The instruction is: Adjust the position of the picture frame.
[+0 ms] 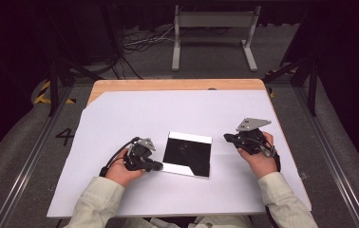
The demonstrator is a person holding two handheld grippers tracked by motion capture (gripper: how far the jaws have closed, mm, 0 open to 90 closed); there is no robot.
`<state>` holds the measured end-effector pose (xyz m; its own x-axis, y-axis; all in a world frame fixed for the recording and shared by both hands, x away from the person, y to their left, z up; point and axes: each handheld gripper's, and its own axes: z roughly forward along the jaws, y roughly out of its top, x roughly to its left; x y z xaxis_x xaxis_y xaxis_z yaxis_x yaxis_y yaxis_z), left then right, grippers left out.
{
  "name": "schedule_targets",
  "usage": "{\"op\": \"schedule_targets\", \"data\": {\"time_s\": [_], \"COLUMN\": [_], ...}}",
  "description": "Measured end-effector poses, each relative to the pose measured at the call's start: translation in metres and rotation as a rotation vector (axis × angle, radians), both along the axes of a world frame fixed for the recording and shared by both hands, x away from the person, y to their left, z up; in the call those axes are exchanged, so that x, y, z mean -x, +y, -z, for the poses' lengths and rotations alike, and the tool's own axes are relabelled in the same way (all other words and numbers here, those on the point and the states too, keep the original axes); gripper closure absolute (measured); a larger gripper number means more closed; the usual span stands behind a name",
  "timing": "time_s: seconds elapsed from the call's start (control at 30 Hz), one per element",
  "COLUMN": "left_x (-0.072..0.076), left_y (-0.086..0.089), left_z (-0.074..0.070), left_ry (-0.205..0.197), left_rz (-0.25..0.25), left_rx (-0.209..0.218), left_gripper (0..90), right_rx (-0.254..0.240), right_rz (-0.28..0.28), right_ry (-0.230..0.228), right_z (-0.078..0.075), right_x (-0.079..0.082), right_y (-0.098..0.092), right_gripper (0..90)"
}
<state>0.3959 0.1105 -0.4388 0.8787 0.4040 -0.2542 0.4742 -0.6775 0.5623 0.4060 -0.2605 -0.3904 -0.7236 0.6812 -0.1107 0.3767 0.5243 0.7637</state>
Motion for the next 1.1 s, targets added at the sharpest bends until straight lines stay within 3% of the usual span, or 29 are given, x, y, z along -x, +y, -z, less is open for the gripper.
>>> {"op": "schedule_targets", "data": {"time_s": [0.37,0.67,0.77,0.87,1.1], "left_x": [0.003,0.003,0.002,0.002,-0.003], "left_y": [-0.023,-0.026,-0.021,-0.010,0.018], "left_z": [0.001,-0.003,-0.010,-0.021,-0.038], "left_ry": [-0.007,-0.033,-0.071,-0.097,-0.138], "left_rz": [0.062,0.078,0.073,0.060,0.011], "left_rx": [0.012,-0.031,-0.055,-0.043,0.031], "left_gripper": [90.0,85.9,84.2,82.9,79.7], "right_rx": [-0.013,-0.024,-0.026,-0.032,-0.061], "right_rz": [0.019,0.016,0.011,-0.001,-0.074], "right_ry": [-0.002,0.000,-0.006,-0.004,-0.012], "right_z": [-0.003,-0.007,-0.009,-0.012,-0.024], "right_x": [0.005,0.013,0.016,0.020,0.031], "right_y": [-0.010,-0.016,-0.019,-0.023,-0.033], "right_gripper": [90.0,89.9,89.7,88.4,85.6]}}
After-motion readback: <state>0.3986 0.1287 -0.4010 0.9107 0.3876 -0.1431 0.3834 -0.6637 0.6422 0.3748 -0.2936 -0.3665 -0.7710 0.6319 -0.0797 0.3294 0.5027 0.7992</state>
